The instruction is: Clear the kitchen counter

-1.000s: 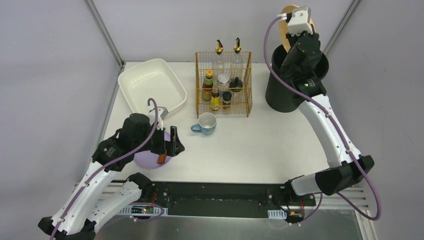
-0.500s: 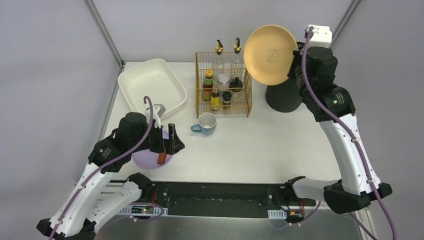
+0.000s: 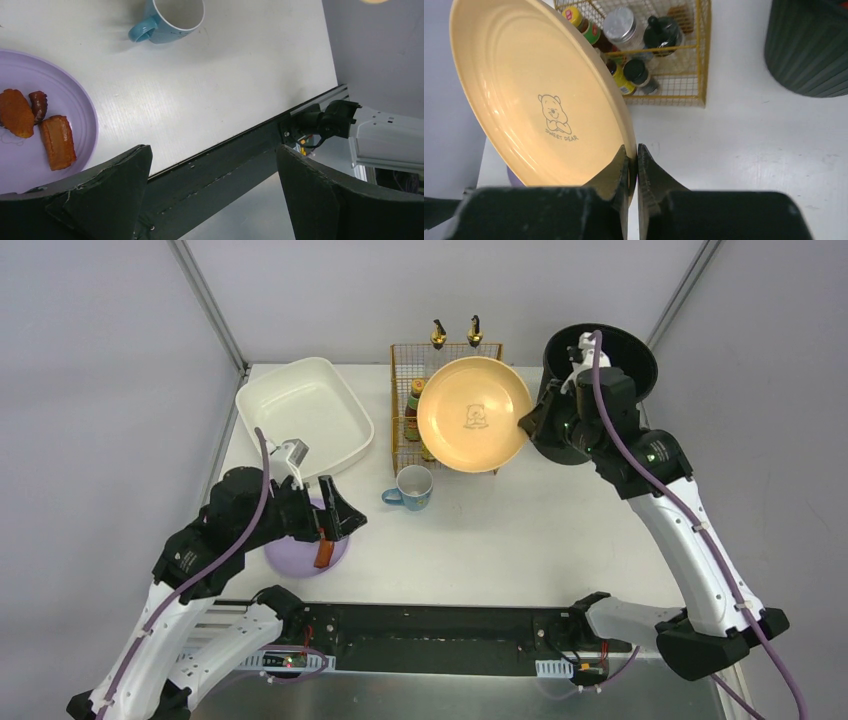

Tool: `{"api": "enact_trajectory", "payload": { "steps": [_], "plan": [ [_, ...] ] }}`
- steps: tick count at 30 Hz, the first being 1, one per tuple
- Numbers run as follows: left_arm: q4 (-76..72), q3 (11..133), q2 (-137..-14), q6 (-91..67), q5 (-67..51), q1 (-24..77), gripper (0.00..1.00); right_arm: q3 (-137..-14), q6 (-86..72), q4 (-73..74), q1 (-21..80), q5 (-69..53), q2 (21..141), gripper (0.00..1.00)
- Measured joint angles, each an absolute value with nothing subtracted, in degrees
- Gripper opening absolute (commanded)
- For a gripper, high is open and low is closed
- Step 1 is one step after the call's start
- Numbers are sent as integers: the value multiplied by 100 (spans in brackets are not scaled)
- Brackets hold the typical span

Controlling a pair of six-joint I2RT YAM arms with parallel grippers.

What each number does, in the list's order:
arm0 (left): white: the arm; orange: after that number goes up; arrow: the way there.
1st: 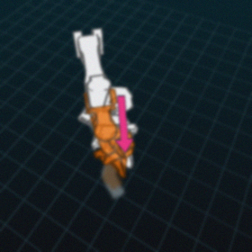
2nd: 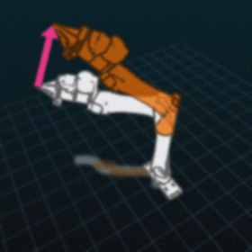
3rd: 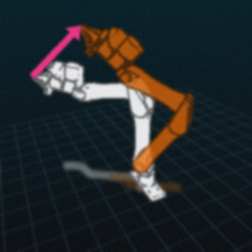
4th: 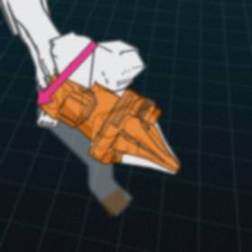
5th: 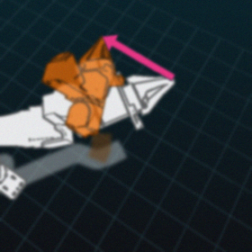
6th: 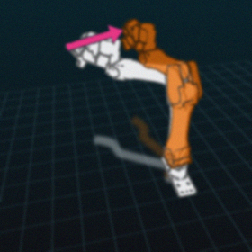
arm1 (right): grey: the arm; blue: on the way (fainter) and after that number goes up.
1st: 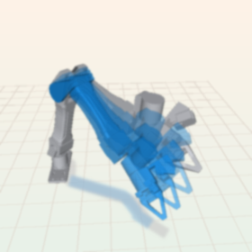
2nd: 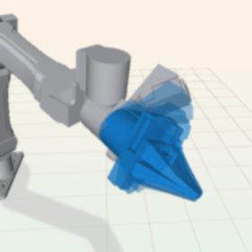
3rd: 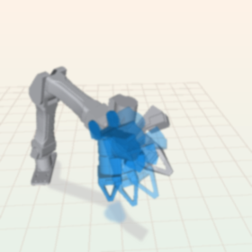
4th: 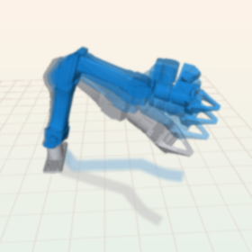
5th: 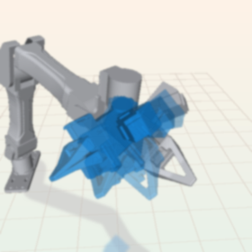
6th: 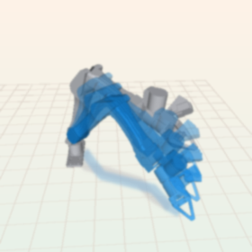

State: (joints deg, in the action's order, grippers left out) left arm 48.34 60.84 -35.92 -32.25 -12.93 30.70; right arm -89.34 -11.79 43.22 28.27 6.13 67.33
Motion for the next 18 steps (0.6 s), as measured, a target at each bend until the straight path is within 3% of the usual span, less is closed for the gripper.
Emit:
{"api": "enact_trajectory", "payload": {
  "steps": [18],
  "plan": [
    [4176, 5981, -3135, -4646, -519, 3070, 100, -8160, -2112, 4062, 4281, -399, 6858, 0]
  ]
}}
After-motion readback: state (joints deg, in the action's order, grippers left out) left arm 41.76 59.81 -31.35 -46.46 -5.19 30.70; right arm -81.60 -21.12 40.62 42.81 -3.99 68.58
